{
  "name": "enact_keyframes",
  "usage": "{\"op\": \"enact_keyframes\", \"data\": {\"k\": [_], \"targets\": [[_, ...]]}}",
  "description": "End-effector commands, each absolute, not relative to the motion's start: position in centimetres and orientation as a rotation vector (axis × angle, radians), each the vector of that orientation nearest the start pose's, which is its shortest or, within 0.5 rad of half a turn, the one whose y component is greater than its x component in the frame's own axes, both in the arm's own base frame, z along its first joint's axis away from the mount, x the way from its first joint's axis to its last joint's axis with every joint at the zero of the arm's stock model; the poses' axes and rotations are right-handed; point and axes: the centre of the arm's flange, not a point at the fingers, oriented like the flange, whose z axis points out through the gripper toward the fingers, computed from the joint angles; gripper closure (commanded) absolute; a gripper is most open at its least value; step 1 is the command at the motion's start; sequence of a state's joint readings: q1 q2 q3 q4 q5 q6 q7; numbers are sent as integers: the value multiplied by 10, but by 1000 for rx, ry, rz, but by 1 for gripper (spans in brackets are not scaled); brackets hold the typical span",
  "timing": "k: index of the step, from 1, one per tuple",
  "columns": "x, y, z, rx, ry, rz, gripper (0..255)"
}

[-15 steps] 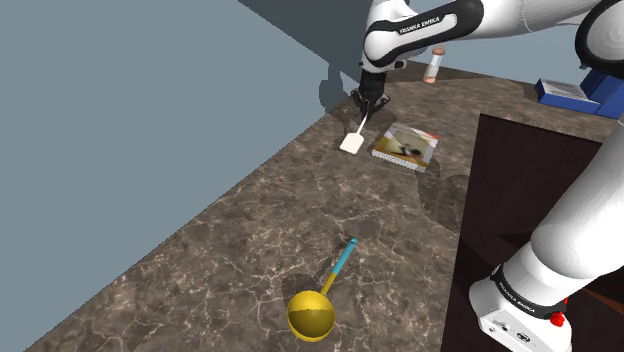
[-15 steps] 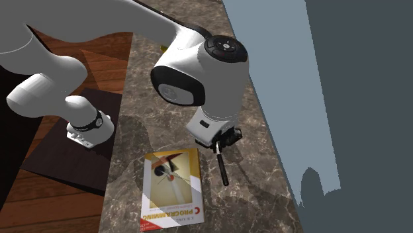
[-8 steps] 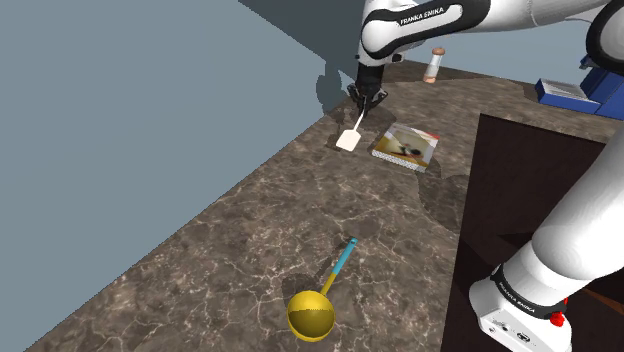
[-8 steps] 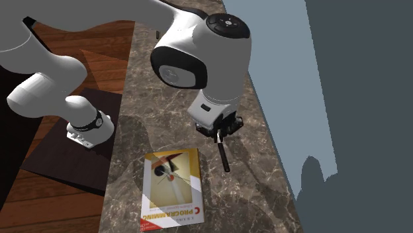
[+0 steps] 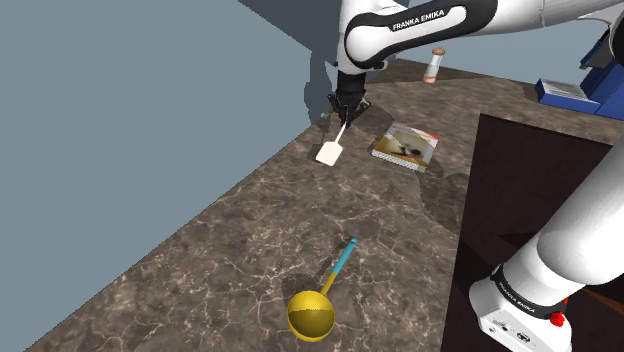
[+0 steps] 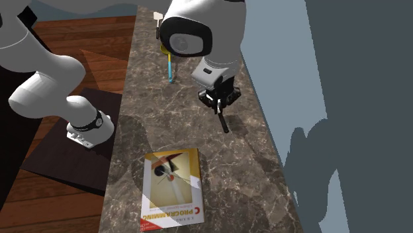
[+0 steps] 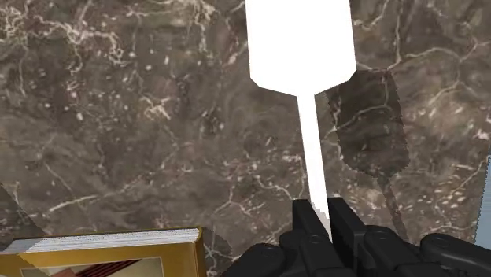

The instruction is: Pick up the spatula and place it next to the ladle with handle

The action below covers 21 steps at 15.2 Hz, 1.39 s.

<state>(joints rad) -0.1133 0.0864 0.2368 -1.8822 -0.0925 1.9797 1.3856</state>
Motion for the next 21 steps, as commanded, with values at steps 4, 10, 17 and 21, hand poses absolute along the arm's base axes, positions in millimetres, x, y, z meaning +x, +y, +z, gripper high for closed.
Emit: {"op": "enact_keyframes", "data": {"k": [4, 10, 17, 21], "targets": [[566, 128, 463, -2597, 1832, -87, 255], [550, 206, 463, -2597, 1832, -87, 255], [532, 296, 463, -2597, 1832, -87, 255], [521, 348, 464, -2597, 1832, -87, 255]]}}
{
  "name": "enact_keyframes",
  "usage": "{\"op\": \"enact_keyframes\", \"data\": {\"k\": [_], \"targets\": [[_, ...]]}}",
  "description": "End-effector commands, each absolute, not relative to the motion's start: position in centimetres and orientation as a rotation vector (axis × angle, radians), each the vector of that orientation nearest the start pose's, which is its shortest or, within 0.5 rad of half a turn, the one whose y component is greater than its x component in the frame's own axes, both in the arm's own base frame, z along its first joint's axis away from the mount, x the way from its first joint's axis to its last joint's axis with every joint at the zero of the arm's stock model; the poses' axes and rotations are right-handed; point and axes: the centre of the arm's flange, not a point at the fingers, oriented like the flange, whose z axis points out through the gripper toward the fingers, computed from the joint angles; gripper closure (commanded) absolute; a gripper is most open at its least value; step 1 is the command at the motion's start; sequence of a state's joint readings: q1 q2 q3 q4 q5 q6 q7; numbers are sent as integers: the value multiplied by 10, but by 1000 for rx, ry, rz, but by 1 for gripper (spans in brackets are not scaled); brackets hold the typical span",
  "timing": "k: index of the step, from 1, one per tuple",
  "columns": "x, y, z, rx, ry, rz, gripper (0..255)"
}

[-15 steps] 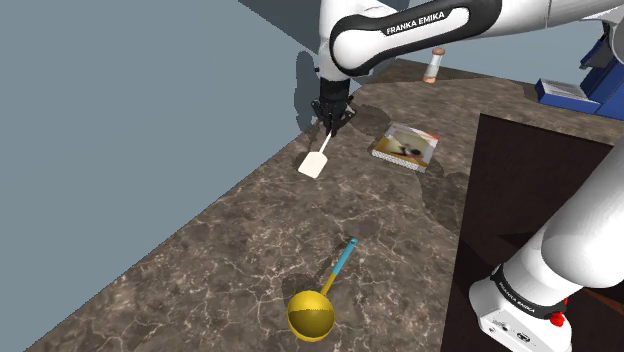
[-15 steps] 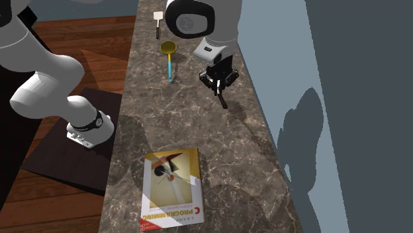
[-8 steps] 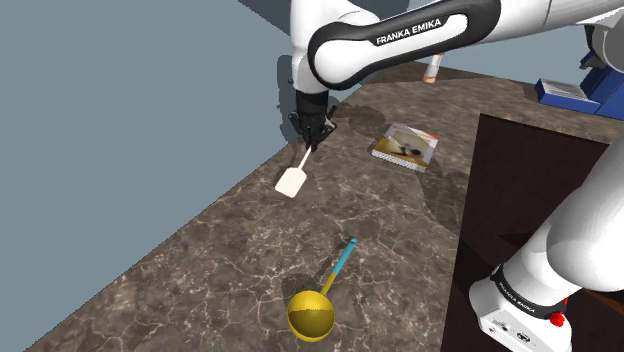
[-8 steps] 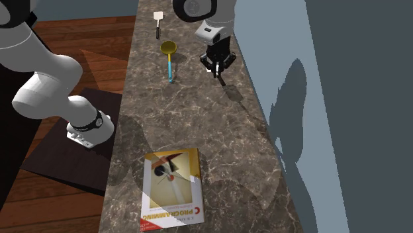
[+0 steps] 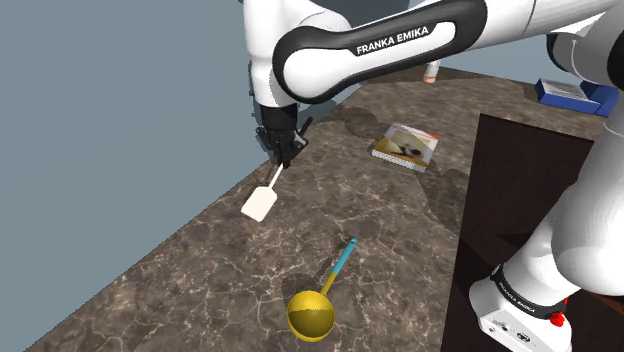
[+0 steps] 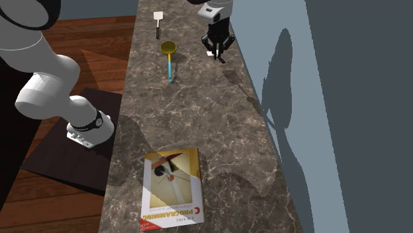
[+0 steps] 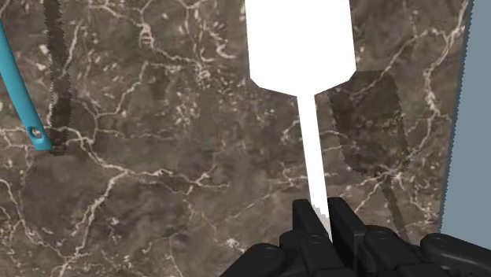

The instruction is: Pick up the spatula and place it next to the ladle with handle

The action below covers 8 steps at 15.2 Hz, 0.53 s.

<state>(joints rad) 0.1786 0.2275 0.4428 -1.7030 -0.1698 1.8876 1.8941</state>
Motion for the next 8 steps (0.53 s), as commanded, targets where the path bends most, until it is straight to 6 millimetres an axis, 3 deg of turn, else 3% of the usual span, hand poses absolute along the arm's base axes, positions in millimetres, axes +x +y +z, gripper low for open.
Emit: {"op": "enact_keyframes", "data": {"k": [1, 8], "targets": [[519, 361, 464, -2597, 1832, -87, 255], [500, 452, 464, -2597, 1832, -87, 255]]}}
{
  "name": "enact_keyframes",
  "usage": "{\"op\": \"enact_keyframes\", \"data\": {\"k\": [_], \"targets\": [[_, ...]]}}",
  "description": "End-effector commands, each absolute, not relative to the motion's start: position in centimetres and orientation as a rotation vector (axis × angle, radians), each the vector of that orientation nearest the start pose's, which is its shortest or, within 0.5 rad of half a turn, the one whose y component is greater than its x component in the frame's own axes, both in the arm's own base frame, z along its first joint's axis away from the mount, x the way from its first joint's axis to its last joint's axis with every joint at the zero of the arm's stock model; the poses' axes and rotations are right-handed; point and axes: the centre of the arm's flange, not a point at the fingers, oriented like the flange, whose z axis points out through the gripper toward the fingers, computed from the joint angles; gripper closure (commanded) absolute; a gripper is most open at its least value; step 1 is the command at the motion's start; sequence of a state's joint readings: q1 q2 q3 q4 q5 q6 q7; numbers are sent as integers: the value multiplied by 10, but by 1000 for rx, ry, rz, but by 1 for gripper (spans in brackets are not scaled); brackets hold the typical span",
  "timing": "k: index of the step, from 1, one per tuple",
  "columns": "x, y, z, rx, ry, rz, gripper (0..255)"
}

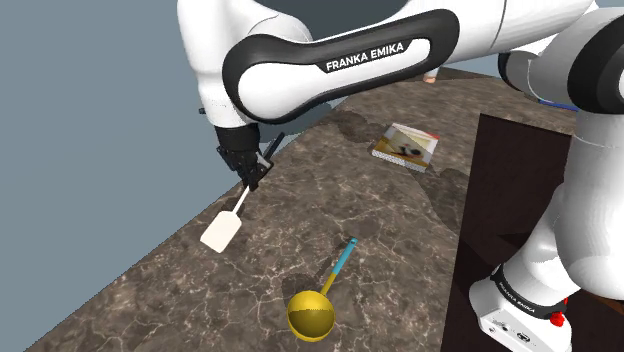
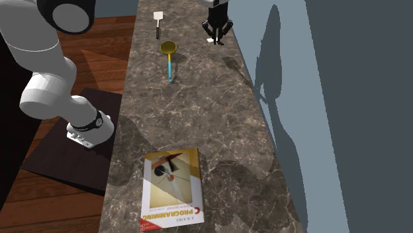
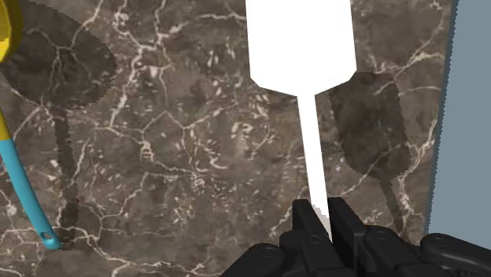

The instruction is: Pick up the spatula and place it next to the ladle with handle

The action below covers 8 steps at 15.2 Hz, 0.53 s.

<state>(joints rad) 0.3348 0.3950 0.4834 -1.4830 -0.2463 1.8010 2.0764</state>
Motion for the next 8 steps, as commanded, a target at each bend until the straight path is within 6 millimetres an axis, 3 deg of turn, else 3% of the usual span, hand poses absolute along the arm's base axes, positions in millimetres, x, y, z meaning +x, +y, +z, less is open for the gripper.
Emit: {"op": "enact_keyframes", "data": {"k": [1, 8], "targets": [[497, 469, 464, -2597, 1832, -87, 255], [497, 469, 427, -2597, 1832, -87, 255]]}}
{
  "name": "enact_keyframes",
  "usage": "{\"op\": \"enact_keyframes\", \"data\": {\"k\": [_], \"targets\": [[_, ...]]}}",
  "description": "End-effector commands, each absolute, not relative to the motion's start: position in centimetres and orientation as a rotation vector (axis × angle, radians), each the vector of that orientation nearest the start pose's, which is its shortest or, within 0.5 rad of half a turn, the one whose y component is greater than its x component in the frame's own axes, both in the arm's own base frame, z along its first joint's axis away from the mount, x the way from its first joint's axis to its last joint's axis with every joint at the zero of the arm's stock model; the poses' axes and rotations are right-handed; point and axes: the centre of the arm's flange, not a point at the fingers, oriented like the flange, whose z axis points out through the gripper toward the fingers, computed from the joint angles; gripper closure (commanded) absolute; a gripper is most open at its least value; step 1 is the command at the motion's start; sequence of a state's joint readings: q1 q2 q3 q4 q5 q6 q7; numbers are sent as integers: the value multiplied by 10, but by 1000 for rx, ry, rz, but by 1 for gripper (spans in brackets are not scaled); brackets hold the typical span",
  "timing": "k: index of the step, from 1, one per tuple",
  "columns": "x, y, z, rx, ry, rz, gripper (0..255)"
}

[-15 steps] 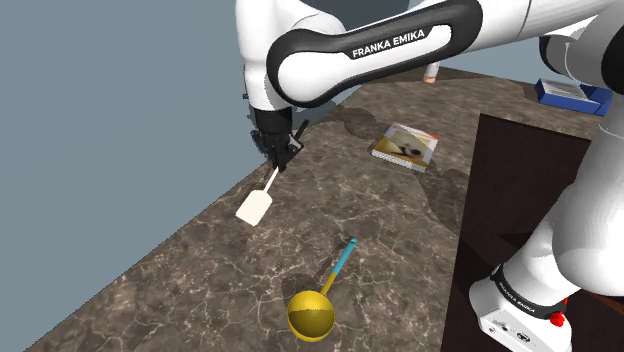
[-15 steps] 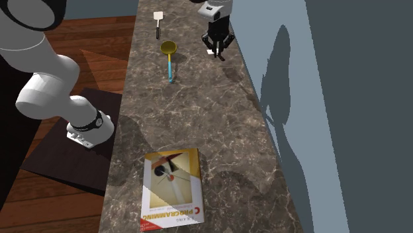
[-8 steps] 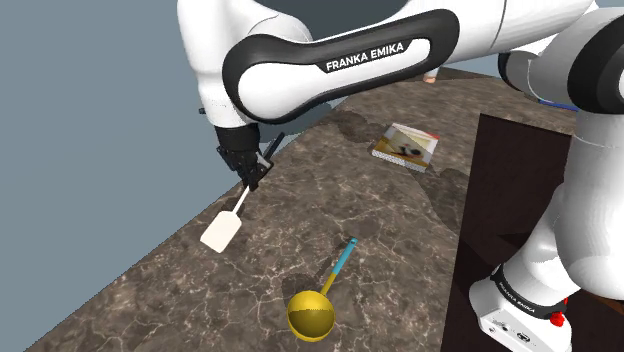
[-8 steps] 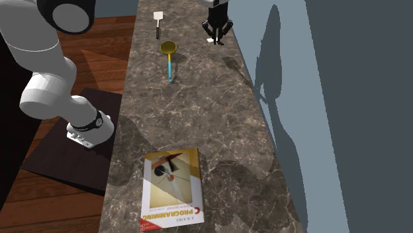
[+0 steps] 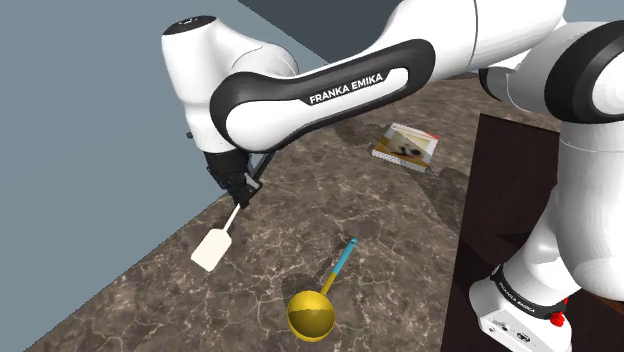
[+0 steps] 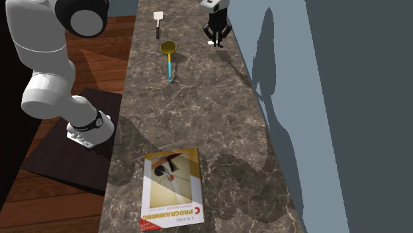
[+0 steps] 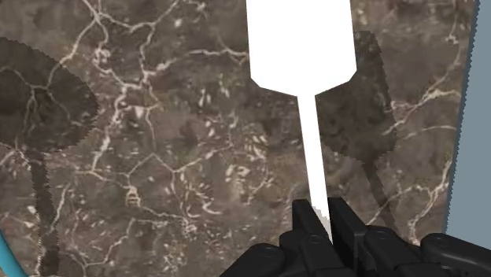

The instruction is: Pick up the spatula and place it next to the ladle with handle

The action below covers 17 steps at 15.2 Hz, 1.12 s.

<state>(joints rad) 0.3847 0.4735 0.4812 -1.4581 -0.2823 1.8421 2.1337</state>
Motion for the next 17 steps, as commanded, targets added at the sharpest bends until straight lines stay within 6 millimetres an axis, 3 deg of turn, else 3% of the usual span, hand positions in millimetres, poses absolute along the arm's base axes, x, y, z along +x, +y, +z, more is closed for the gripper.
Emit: {"op": "enact_keyframes", "data": {"k": [1, 14, 17], "targets": [[497, 469, 421, -2597, 1832, -87, 255], [497, 469, 353, -2597, 1832, -87, 255], [497, 469, 350, -2597, 1832, -87, 255]]}}
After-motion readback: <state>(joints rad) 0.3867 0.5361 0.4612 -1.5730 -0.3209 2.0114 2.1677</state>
